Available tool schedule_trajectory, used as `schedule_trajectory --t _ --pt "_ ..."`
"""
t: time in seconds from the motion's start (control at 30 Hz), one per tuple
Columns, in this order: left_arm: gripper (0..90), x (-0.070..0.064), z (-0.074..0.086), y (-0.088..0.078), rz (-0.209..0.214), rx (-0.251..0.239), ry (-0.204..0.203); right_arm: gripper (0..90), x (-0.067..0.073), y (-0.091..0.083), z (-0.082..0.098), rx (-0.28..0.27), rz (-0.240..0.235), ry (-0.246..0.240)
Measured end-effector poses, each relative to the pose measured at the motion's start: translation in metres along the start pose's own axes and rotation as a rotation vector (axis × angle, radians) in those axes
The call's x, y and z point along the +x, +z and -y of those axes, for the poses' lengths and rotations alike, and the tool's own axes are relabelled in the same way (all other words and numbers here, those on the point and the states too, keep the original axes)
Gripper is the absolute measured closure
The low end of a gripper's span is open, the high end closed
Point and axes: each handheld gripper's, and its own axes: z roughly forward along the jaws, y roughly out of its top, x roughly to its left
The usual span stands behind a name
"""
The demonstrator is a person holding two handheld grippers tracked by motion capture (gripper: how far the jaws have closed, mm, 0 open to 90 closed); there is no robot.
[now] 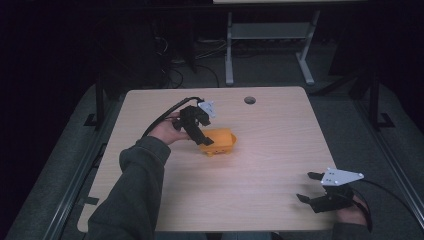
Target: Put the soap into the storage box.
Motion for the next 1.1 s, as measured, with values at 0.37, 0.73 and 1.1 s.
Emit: schedule_trajectory --t 0.37,0.73,1.1 --pt "21.7 -0.010 0.007 -0.006 -0.004 -0.016 -0.015 14.0 0.000 0.001 -0.001 0.002 0.005 0.001" --pt "21.1 -0.019 0.015 -0.015 -0.007 -0.025 -0.024 14.0 0.000 0.001 -0.001 0.005 0.011 0.008" --pt "21.1 -0.030 0.026 -0.027 -0.010 -0.034 -0.025 14.0 0.000 0.003 -0.002 0.011 0.017 0.007"
